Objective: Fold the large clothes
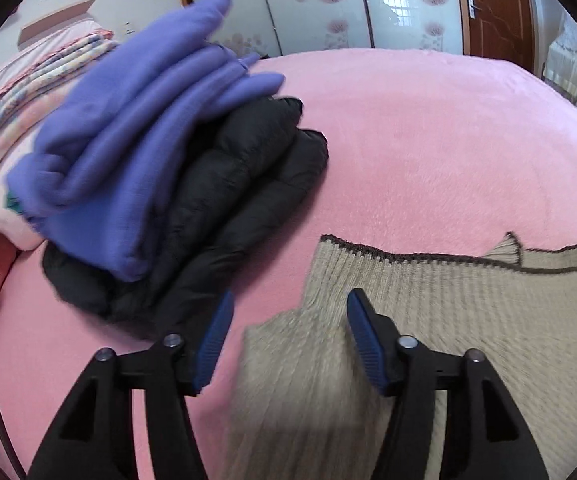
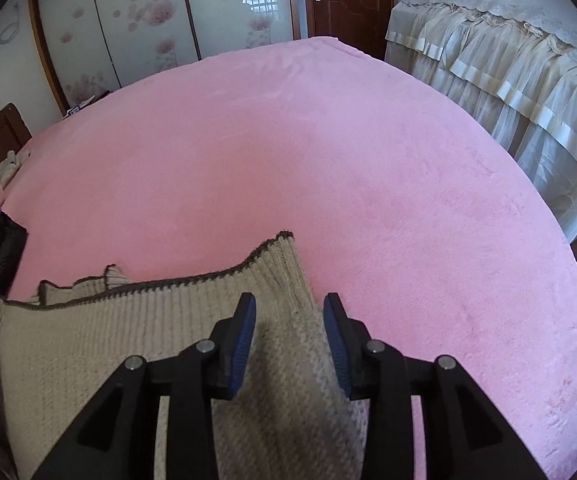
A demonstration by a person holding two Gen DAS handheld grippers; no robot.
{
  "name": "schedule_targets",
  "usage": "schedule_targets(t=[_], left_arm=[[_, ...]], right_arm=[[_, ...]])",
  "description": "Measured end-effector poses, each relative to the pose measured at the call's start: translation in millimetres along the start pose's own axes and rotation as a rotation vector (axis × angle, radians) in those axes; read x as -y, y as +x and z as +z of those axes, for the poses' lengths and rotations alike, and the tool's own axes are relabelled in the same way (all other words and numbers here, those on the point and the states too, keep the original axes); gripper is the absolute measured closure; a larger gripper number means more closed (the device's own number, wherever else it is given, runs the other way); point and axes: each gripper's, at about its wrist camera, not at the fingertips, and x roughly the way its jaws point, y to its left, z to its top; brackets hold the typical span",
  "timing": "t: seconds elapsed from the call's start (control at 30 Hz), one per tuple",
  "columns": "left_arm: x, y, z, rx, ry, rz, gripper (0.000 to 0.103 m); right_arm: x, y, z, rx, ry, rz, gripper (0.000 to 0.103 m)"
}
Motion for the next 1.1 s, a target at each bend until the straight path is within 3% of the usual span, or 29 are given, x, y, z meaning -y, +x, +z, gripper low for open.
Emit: schedule_targets(t=[0.13,0.3,0.5,0.67,0.8,0.93,1.03,1.1], left_arm=[[-18,-55,6,0.010,-0.038,-0.112,0.044],[-38,-150,13,0.099,-0.025,-0.219,0.022],[-63,-252,3,0.115,-0.038,-0.361,0.018],[-66,-309,-13,0.102,-0.014,-0.397,0.017],[-66,-330,-37,0.056,-0.013,-0.468,0.017],[-78,-325,-72,-0.010,-0.126,-0.593,0.017],[-87,-307,-101,-0.020,-0.220,-0.618,0.017],[-90,-289,-121,-0.032,-0.275,-0.595,0.017]], right_arm=[[-17,-47,-8,0.019,-0.087,0.024,0.068],[-36,-116,-21,0.081,-0.143,0.094,0.068],[-48,-189,-35,0.109,-0.088,0.265,0.068],[-71,-238,-52,0.130,-0.143,0.271,0.068],[-85,-269,-64,0.158,-0.190,0.293,0.068],[-96,-282,-80,0.163,-0.215,0.333,0.068],[-103,-277,-94,0.159,-0.218,0.367,0.068],[-108,-271,-107,0.165,-0.218,0.388,0.068]])
